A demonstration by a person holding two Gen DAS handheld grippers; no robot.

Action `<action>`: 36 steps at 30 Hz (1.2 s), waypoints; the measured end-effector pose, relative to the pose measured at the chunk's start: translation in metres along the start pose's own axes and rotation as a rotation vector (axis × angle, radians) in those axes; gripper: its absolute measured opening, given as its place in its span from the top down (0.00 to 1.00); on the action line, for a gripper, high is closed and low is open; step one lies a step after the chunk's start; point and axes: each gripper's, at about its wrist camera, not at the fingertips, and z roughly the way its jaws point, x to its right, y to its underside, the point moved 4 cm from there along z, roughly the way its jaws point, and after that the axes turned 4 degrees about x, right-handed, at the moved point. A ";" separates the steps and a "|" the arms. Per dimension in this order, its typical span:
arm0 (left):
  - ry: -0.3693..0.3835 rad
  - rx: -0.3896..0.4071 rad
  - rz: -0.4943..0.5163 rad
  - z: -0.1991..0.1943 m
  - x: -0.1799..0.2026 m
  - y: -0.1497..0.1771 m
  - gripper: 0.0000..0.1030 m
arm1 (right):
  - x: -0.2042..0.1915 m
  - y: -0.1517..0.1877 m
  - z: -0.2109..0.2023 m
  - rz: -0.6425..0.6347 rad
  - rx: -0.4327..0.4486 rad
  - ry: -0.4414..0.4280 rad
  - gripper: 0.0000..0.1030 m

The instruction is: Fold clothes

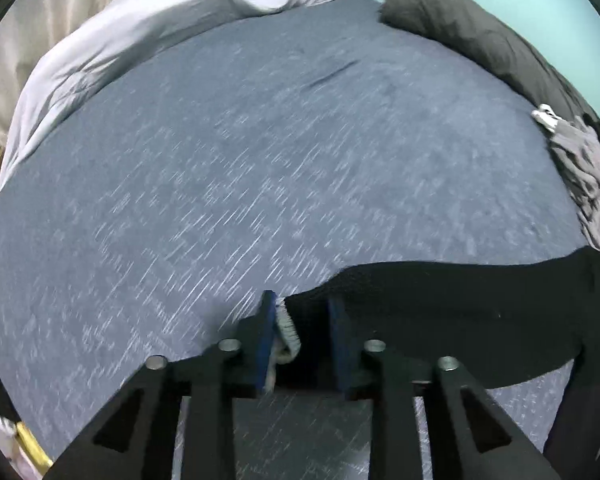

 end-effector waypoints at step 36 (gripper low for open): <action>0.256 0.046 0.004 -0.043 0.221 0.128 0.33 | 0.115 0.000 0.073 0.365 -0.003 -0.013 0.54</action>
